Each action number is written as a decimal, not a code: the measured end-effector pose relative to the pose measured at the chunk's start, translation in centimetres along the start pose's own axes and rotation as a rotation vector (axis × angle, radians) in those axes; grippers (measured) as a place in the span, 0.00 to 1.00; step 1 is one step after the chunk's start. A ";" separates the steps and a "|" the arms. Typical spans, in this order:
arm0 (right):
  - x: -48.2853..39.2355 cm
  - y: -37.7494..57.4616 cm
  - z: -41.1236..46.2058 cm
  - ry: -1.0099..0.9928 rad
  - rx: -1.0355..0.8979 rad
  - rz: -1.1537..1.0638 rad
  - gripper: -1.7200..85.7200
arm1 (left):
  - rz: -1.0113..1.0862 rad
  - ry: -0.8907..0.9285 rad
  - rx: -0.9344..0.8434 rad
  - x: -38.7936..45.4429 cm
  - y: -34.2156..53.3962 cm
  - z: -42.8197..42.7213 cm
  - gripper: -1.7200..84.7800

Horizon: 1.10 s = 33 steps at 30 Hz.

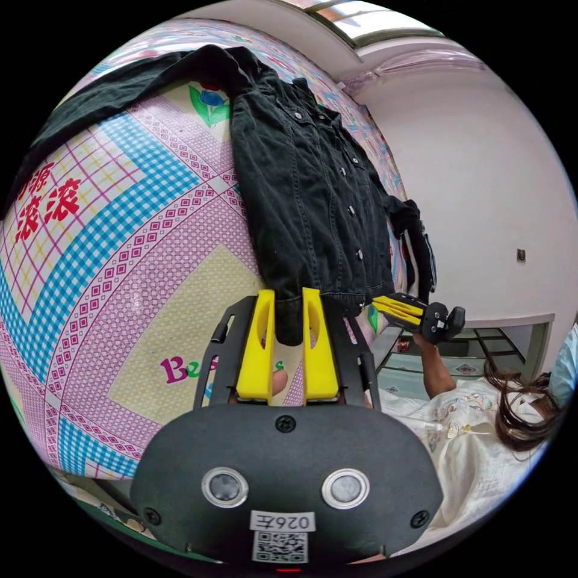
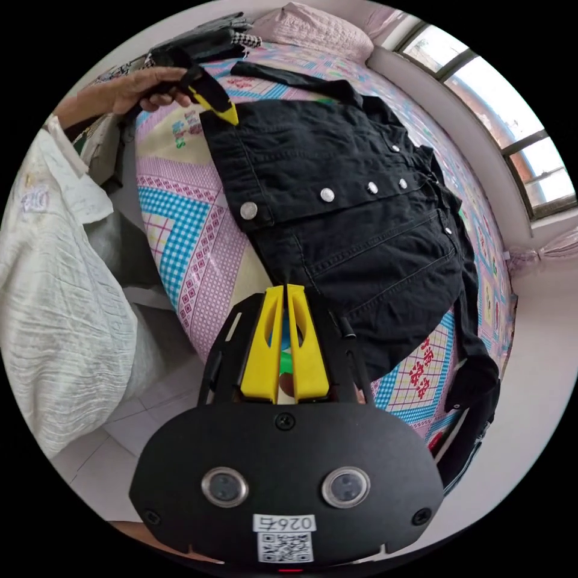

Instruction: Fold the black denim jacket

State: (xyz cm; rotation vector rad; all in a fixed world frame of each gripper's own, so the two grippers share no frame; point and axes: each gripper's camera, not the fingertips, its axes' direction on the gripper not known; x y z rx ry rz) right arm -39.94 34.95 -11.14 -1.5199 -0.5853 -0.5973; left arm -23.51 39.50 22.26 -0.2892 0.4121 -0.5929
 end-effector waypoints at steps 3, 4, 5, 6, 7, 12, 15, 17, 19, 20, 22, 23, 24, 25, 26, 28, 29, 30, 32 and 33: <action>0.0 0.3 -1.3 0.013 0.019 0.029 0.00 | 0.000 -0.009 -0.005 -0.3 -0.3 0.2 0.10; 0.2 0.6 -2.0 0.011 0.033 0.042 0.00 | 0.000 -0.009 -0.006 -0.3 -0.4 0.3 0.10; 0.3 0.7 -2.1 0.008 0.037 0.048 0.00 | -0.002 -0.010 -0.004 -0.4 -0.5 0.4 0.09; 0.5 0.9 -1.7 -0.008 0.013 0.056 0.00 | -0.004 -0.009 -0.003 -0.6 -0.5 0.5 0.09; 0.5 1.1 -1.0 -0.016 -0.028 0.052 0.00 | -0.005 -0.008 -0.004 -0.7 -0.5 0.6 0.09; -0.2 2.0 -3.4 -0.014 0.005 0.052 0.01 | 0.013 0.011 -0.014 -1.3 0.1 0.6 0.10; 0.8 3.1 -5.6 -0.047 0.061 0.149 0.01 | -0.017 0.029 -0.034 -2.0 0.5 1.5 0.10; 2.1 4.2 -6.6 -0.041 0.115 0.245 0.01 | -0.043 0.063 -0.030 -2.7 0.6 2.1 0.09; 3.6 5.4 -5.5 -0.062 0.089 0.318 0.01 | -0.072 0.100 -0.033 -3.4 0.9 2.3 0.09; 3.6 5.6 -4.8 -0.080 0.067 0.316 0.01 | -0.081 0.104 -0.035 -3.6 1.2 2.3 0.10; 3.0 7.0 -4.4 -0.118 0.068 0.333 0.01 | -0.088 0.082 -0.008 -3.7 1.9 1.5 0.09; 2.9 7.2 -4.8 -0.123 0.077 0.331 0.01 | -0.085 0.051 0.028 -3.4 2.2 0.6 0.09; 2.7 7.2 -5.2 -0.136 0.019 0.326 0.01 | -0.066 0.012 0.070 -2.7 2.3 -0.3 0.09; 2.7 7.2 -6.1 -0.125 0.020 0.335 0.01 | -0.049 -0.007 0.090 -2.2 2.1 -0.7 0.08; 2.8 7.2 -6.7 -0.110 0.034 0.347 0.01 | -0.008 -0.046 0.118 -1.1 1.4 -1.1 0.08; 4.4 6.7 -9.5 -0.048 0.142 0.406 0.01 | 0.082 -0.076 0.143 0.8 -0.8 -0.8 0.08; 5.2 6.4 -10.1 -0.037 0.173 0.418 0.01 | 0.161 -0.074 0.160 2.4 -2.7 -0.1 0.08; 6.8 5.8 -11.2 -0.022 0.237 0.449 0.01 | 0.240 -0.069 0.168 3.9 -4.9 0.9 0.08; 9.8 4.5 -12.2 -0.022 0.322 0.486 0.01 | 0.340 -0.051 0.158 6.0 -8.6 3.1 0.08; 12.0 3.3 -12.5 -0.028 0.365 0.499 0.01 | 0.404 -0.058 0.147 7.4 -10.9 4.9 0.08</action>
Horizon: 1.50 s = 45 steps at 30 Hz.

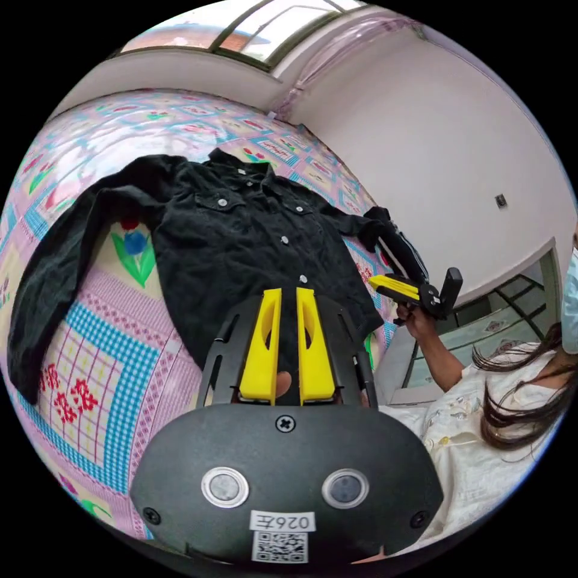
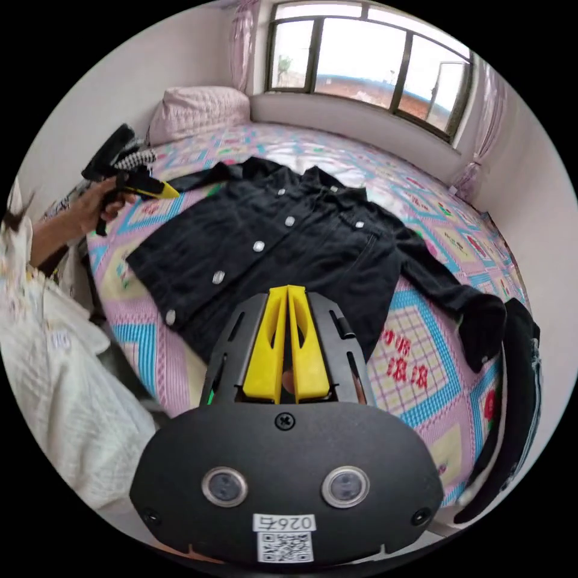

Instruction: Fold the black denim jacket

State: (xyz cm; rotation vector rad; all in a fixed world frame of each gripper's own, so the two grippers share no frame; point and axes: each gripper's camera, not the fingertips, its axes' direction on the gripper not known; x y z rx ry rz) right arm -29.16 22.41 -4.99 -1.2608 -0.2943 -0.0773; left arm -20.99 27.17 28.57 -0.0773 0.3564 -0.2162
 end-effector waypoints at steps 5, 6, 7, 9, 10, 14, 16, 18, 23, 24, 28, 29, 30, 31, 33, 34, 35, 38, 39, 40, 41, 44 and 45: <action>4.6 -9.4 4.3 -0.030 0.022 0.021 0.01 | 0.151 -0.085 -0.103 0.7 -7.9 9.1 0.08; 5.6 -11.9 5.8 -0.052 0.002 0.021 0.01 | 0.173 -0.116 -0.135 0.5 -9.1 11.3 0.07; 6.5 -14.3 7.5 -0.058 -0.019 0.020 0.01 | 0.177 -0.133 -0.154 0.4 -9.5 12.4 0.07; 7.6 -17.8 10.1 -0.063 -0.064 0.007 0.01 | 0.186 -0.157 -0.234 -0.5 -10.1 16.3 0.05; 8.2 -19.9 11.9 -0.065 -0.100 0.004 0.01 | 0.183 -0.155 -0.255 -0.7 -10.0 17.2 0.04; 9.9 -25.4 17.0 -0.087 -0.175 0.009 0.01 | 0.178 -0.122 -0.170 -2.2 -7.7 19.4 0.01; 10.7 -28.3 20.1 -0.134 -0.239 0.039 0.01 | 0.160 -0.105 -0.147 -2.8 -7.3 20.1 0.01; 11.4 -29.9 20.7 -0.167 -0.238 0.079 0.01 | 0.172 -0.112 -0.152 -3.2 -7.3 21.2 0.01; 12.2 -31.5 19.5 -0.230 -0.264 0.129 0.01 | 0.137 -0.045 -0.156 -5.2 -7.5 23.4 0.01; 12.2 -31.5 18.6 -0.248 -0.255 0.146 0.01 | 0.125 -0.023 -0.158 -5.8 -7.6 24.0 0.01; 11.5 -29.3 10.8 -0.237 -0.093 0.182 0.01 | 0.100 0.015 -0.208 -7.1 -8.1 25.4 0.01; 11.4 -28.6 9.4 -0.225 -0.071 0.191 0.01 | 0.115 0.013 -0.204 -7.2 -8.3 25.5 0.01; 11.2 -27.0 7.0 -0.193 -0.040 0.205 0.01 | 0.131 -0.006 -0.168 -7.2 -8.6 25.4 0.01; 10.9 -25.2 5.0 -0.154 -0.038 0.212 0.01 | 0.139 -0.017 -0.150 -7.2 -8.7 25.3 0.01; 10.4 -22.3 2.8 -0.106 -0.074 0.220 0.01 | 0.172 -0.057 -0.106 -7.4 -10.3 26.0 0.01; 9.9 -20.3 1.5 -0.092 -0.098 0.226 0.01 | 0.180 -0.065 -0.108 -7.5 -10.9 26.4 0.01; 9.7 -19.3 0.9 -0.087 -0.110 0.228 0.01 | 0.194 -0.082 -0.127 -7.9 -12.1 27.6 0.01; 8.4 -14.4 -2.2 -0.031 -0.153 0.267 0.01 | 0.193 -0.151 -0.269 -9.4 -14.8 32.6 0.01; 8.0 -12.5 -4.3 0.005 -0.120 0.295 0.01 | 0.186 -0.155 -0.296 -9.6 -15.4 34.0 0.01; 7.7 -10.6 -6.7 0.043 -0.072 0.331 0.01 | 0.194 -0.153 -0.278 -9.4 -15.7 34.3 0.01; 7.6 -9.6 -7.9 0.062 -0.047 0.350 0.01 | 0.230 -0.149 -0.233 -8.5 -16.1 34.7 0.01; 8.5 -5.0 -13.6 0.134 0.038 0.516 0.01 | 0.350 -0.114 -0.185 -5.7 -18.0 36.9 0.01; 9.2 -3.3 -15.6 0.140 0.067 0.577 0.01 | 0.401 -0.084 -0.181 -4.4 -19.2 38.2 0.01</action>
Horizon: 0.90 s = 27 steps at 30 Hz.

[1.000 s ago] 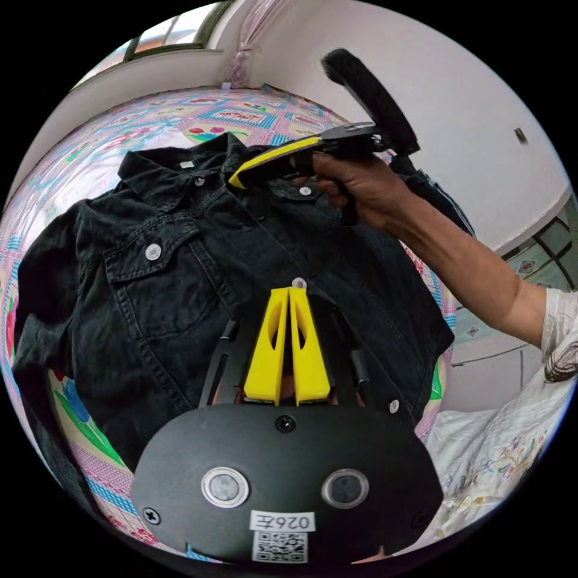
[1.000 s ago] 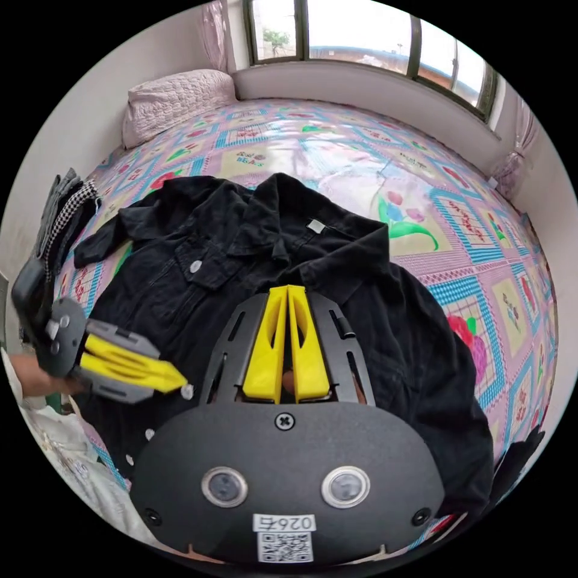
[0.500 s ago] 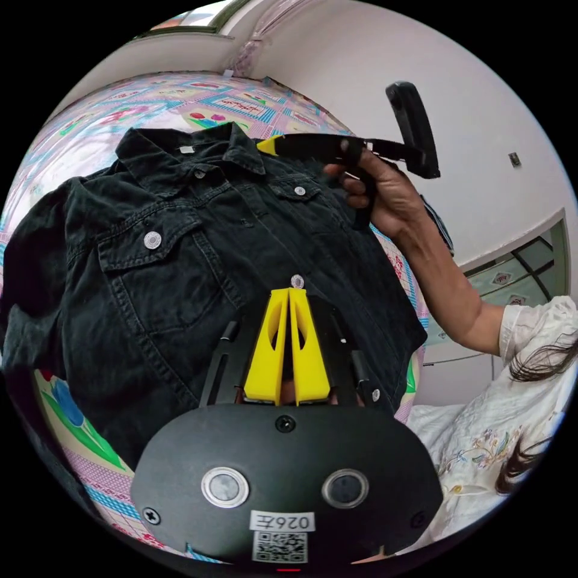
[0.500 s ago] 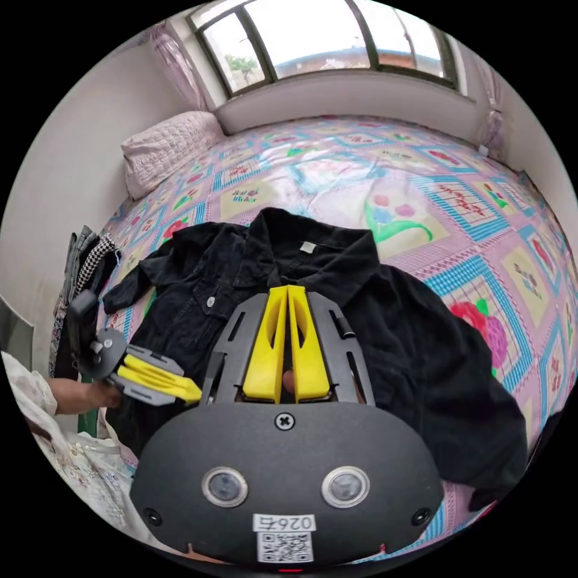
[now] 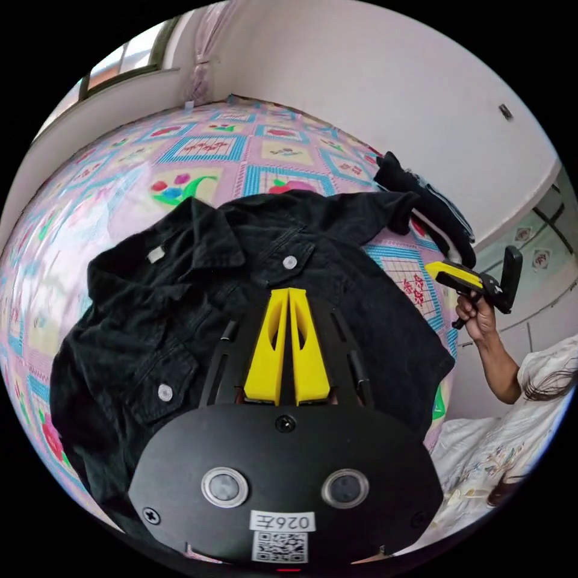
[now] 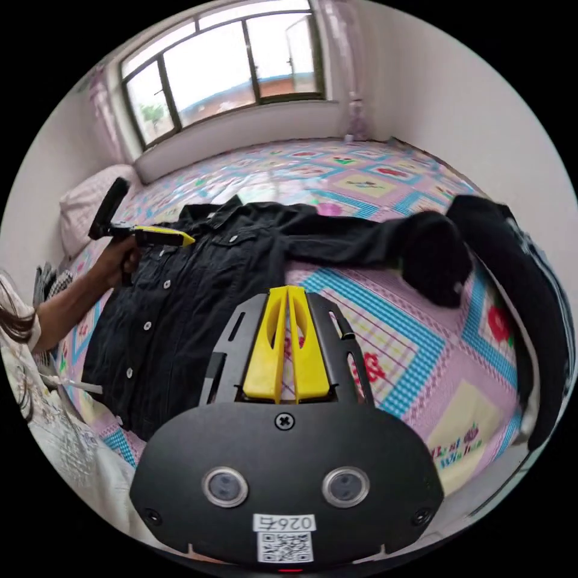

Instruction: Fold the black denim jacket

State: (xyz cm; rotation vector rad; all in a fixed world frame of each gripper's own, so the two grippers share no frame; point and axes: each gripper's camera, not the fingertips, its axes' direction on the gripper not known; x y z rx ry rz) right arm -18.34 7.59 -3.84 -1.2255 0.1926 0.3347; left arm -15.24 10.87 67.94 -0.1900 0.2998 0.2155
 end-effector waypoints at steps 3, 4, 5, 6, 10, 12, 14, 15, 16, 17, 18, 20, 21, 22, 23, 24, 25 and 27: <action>4.3 1.9 -3.7 0.065 0.059 0.141 0.02 | 0.133 0.108 0.015 2.1 -5.2 2.7 0.02; 6.0 2.3 -4.6 0.093 0.059 0.190 0.03 | 0.158 0.141 0.018 2.5 -6.4 3.3 0.03; 6.8 2.5 -5.0 0.095 0.058 0.210 0.04 | 0.188 0.198 0.022 3.3 -8.6 4.6 0.06; 8.4 2.7 -5.7 0.091 0.058 0.242 0.06 | 0.206 0.244 0.016 4.0 -10.9 6.0 0.08; 13.9 2.2 -7.5 0.046 0.069 0.318 0.09 | 0.227 0.371 -0.026 5.5 -17.5 11.0 0.10; 16.2 1.7 -8.2 0.002 0.079 0.344 0.09 | 0.209 0.465 -0.069 6.3 -21.4 14.8 0.12; 18.6 1.4 -8.9 -0.083 0.106 0.392 0.09 | 0.201 0.515 -0.095 7.2 -23.7 17.6 0.14; 20.1 1.3 -9.4 -0.152 0.128 0.425 0.08 | 0.204 0.524 -0.100 8.1 -25.0 19.4 0.14; 21.4 1.3 -9.7 -0.213 0.149 0.456 0.08 | 0.205 0.521 -0.099 8.5 -25.5 20.3 0.15; 22.0 1.2 -9.8 -0.236 0.157 0.469 0.07 | 0.207 0.512 -0.100 9.4 -26.5 22.2 0.15; 23.1 1.1 -10.0 -0.265 0.168 0.495 0.07 | 0.206 0.511 -0.116 10.2 -27.2 24.2 0.16; 24.4 0.9 -10.5 -0.282 0.190 0.522 0.07 | 0.200 0.549 -0.175 11.1 -27.7 27.6 0.15; 25.1 0.8 -10.9 -0.299 0.206 0.541 0.08 | 0.207 0.589 -0.222 11.9 -27.4 29.9 0.15; 25.7 0.6 -11.3 -0.320 0.227 0.557 0.08 | 0.216 0.602 -0.249 12.4 -27.1 31.0 0.14; 26.0 0.5 -11.5 -0.329 0.235 0.569 0.09 | 0.252 0.608 -0.304 13.4 -26.2 33.0 0.14; 26.6 0.4 -11.8 -0.346 0.247 0.591 0.10 | 0.300 0.588 -0.349 14.5 -25.0 34.6 0.13; 27.1 0.3 -12.1 -0.364 0.250 0.610 0.11 | 0.328 0.572 -0.364 15.1 -24.4 35.3 0.13; 27.9 0.5 -12.4 -0.379 0.255 0.648 0.12 | 0.467 0.485 -0.420 17.5 -21.7 37.5 0.12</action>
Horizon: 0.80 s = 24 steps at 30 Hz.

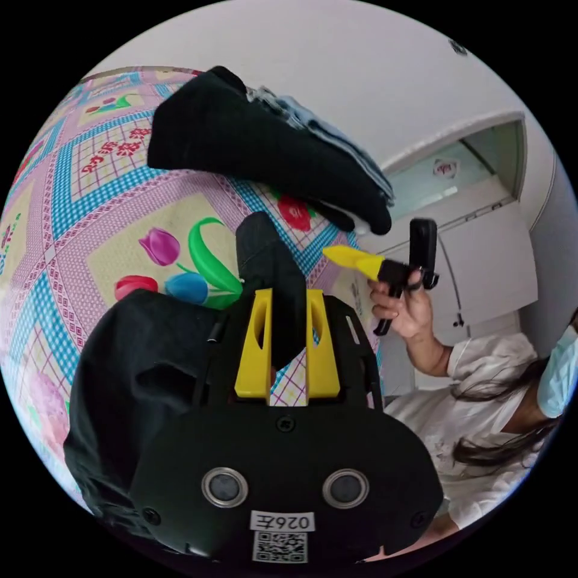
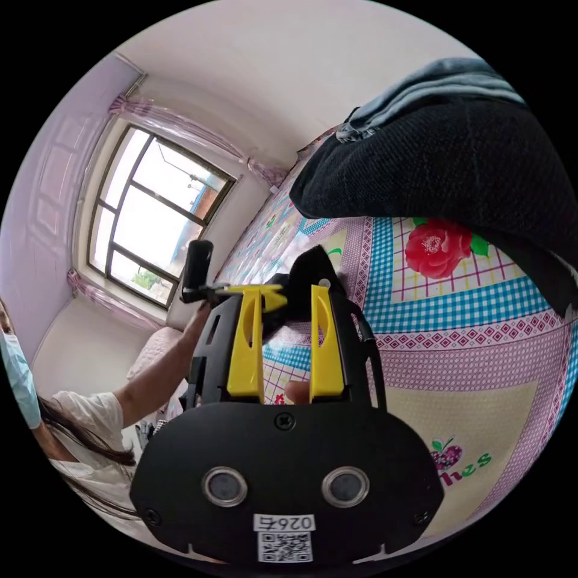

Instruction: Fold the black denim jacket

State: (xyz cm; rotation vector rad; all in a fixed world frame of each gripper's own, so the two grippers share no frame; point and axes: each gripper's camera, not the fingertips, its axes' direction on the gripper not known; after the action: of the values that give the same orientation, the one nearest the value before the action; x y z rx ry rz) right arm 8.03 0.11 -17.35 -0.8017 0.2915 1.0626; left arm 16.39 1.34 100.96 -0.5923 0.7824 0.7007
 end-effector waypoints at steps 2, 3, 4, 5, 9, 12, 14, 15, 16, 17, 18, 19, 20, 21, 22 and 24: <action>0.7 -0.4 -0.4 -0.011 0.001 0.047 0.14 | 0.089 -0.086 -0.084 1.4 0.4 2.2 0.11; 1.0 -0.6 -0.4 -0.028 -0.008 0.070 0.15 | 0.147 -0.142 -0.129 2.2 0.7 3.2 0.11; 1.2 -0.9 -0.3 -0.041 -0.020 0.083 0.16 | 0.172 -0.165 -0.146 2.6 1.0 3.5 0.11; 1.3 -1.0 -0.2 -0.044 -0.023 0.088 0.16 | 0.214 -0.207 -0.166 3.2 1.5 3.8 0.10; 0.4 -1.0 -0.4 -0.066 -0.049 0.086 0.16 | 0.268 -0.294 -0.036 3.3 3.4 0.4 0.06; -1.0 0.4 -1.3 0.050 -0.051 0.056 0.17 | 0.234 -0.369 0.060 0.9 2.2 -2.7 0.06; -1.1 1.7 -2.1 0.120 -0.034 0.071 0.19 | 0.247 -0.372 0.093 -0.7 0.2 -3.4 0.09; -0.7 2.5 -2.3 0.118 -0.028 0.098 0.19 | 0.254 -0.343 0.089 -1.8 -1.5 -3.3 0.12; -0.2 3.0 -2.2 0.077 -0.026 0.129 0.19 | 0.260 -0.321 0.081 -2.4 -2.5 -3.0 0.13; 0.0 3.2 -1.9 0.050 -0.025 0.145 0.19 | 0.269 -0.260 0.055 -3.6 -4.6 -2.0 0.16; 0.5 3.5 -1.2 0.009 -0.036 0.168 0.20 | 0.279 -0.182 0.016 -4.7 -6.6 -0.5 0.18; 0.8 3.6 -0.2 -0.030 -0.050 0.184 0.20 | 0.282 -0.139 -0.012 -5.3 -7.5 0.4 0.18; 0.8 3.7 0.2 -0.054 -0.054 0.190 0.21 | 0.282 -0.068 -0.081 -6.3 -9.3 2.4 0.19; 0.8 3.7 1.1 -0.075 -0.060 0.197 0.22 | 0.286 -0.018 -0.166 -7.0 -10.8 4.8 0.20; 0.7 3.8 1.8 -0.069 -0.071 0.189 0.19 | 0.289 0.004 -0.211 -7.3 -11.4 5.9 0.20; 0.4 4.1 2.4 -0.060 -0.084 0.114 0.08 | 0.310 0.021 -0.362 -7.7 -13.2 9.8 0.21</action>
State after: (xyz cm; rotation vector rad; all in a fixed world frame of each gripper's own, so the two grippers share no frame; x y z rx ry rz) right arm 4.33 3.08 -17.78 -0.8345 0.2452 1.2101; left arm 26.43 -2.70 115.54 -0.8145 0.7805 1.1376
